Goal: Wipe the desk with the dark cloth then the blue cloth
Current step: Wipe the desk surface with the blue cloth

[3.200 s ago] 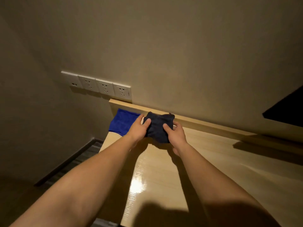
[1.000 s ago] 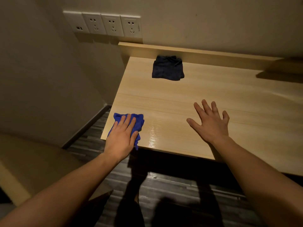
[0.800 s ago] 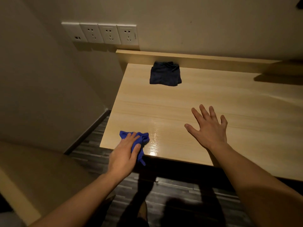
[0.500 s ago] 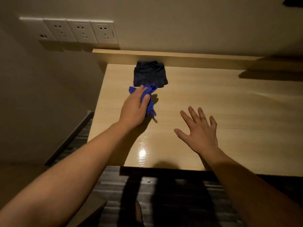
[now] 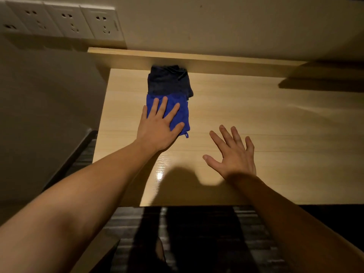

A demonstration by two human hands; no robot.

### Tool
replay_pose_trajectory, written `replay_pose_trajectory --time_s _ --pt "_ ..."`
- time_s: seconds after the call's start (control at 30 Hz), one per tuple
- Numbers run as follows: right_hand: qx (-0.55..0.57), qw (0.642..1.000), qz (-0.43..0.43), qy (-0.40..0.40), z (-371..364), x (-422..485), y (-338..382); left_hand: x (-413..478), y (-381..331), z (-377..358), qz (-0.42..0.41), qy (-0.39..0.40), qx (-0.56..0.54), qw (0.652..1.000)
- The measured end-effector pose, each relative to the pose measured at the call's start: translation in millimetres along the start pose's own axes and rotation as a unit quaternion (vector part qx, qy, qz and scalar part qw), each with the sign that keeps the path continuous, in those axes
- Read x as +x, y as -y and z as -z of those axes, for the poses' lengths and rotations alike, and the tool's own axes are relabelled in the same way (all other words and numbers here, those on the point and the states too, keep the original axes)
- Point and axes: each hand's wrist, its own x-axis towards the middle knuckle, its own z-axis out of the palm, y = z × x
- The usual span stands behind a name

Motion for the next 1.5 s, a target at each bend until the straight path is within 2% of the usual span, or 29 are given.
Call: replay_pose_trajectory --time_s 0.33,0.6,0.8,0.93,1.03,1.17,1.23,1.3,1.4,1.5 --pt "-0.006 1.0 0.0 0.005 -0.8 -0.6 1.4 -72.7 -13.4 -7.9 -0.007 0.008 -0.006 1.0" --pt "0.009 1.0 0.016 0.017 3.0 -2.6 2.3 -156.8 -40.3 -25.7 0.042 0.012 -0.023 0.999" --pt "0.037 0.998 0.028 0.041 9.9 -2.4 -1.2 -203.5 -70.0 -34.6 0.063 -0.055 -0.044 0.996" --pt "0.135 0.987 0.046 0.073 22.8 -0.7 -14.6 -218.6 -99.4 -30.0 0.081 -0.099 -0.111 0.986" --pt "0.137 0.988 0.064 0.036 30.0 -1.5 -49.5 -226.7 -115.9 -24.3 0.101 -0.113 -0.181 0.972" --pt "0.015 0.999 0.026 0.015 26.5 -8.0 -100.7 -183.9 -118.8 8.8 0.136 -0.162 -0.303 0.929" --pt "0.002 1.0 0.024 0.01 21.8 -9.3 -103.7 -138.1 -114.9 25.3 0.117 -0.19 -0.315 0.922" --pt "0.001 1.0 0.022 0.002 18.4 -7.5 -101.3 -85.8 -111.4 36.2 0.084 -0.189 -0.303 0.93" --pt "0.0 1.0 0.019 -0.011 16.2 -7.0 -101.9 -16.0 -106.3 34.5 0.028 -0.12 -0.213 0.969" --pt "0.0 1.0 0.016 -0.015 13.2 -5.5 -103.1 23.9 -105.9 16.8 -0.013 0.011 -0.09 0.996"
